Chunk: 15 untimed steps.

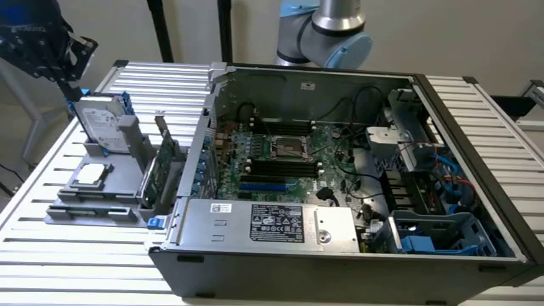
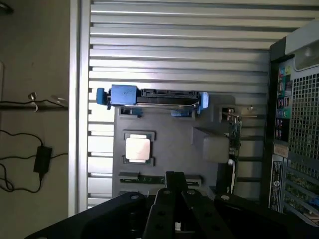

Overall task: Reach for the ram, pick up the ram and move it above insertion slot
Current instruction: 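Reach for the ram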

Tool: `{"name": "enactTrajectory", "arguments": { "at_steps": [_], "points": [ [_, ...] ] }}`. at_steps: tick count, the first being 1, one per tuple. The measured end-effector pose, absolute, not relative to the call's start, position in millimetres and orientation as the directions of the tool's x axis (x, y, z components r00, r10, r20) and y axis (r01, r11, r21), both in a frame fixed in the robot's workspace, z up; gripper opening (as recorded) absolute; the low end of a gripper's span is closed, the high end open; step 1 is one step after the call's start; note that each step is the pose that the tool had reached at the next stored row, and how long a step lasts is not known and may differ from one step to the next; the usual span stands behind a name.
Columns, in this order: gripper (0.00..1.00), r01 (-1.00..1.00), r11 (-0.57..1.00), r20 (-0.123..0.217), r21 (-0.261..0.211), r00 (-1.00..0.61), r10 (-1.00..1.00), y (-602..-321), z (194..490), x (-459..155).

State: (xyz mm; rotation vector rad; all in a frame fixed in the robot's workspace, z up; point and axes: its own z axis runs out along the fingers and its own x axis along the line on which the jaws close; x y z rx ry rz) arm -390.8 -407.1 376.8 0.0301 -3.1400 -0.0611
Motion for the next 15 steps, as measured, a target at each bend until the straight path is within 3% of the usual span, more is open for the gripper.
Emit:
{"name": "enactTrajectory", "arguments": {
  "at_steps": [15],
  "points": [
    [0.11, -0.02, 0.999, 0.001, 0.038, -1.0, -0.02, -467, 377, -391]
  ]
}}
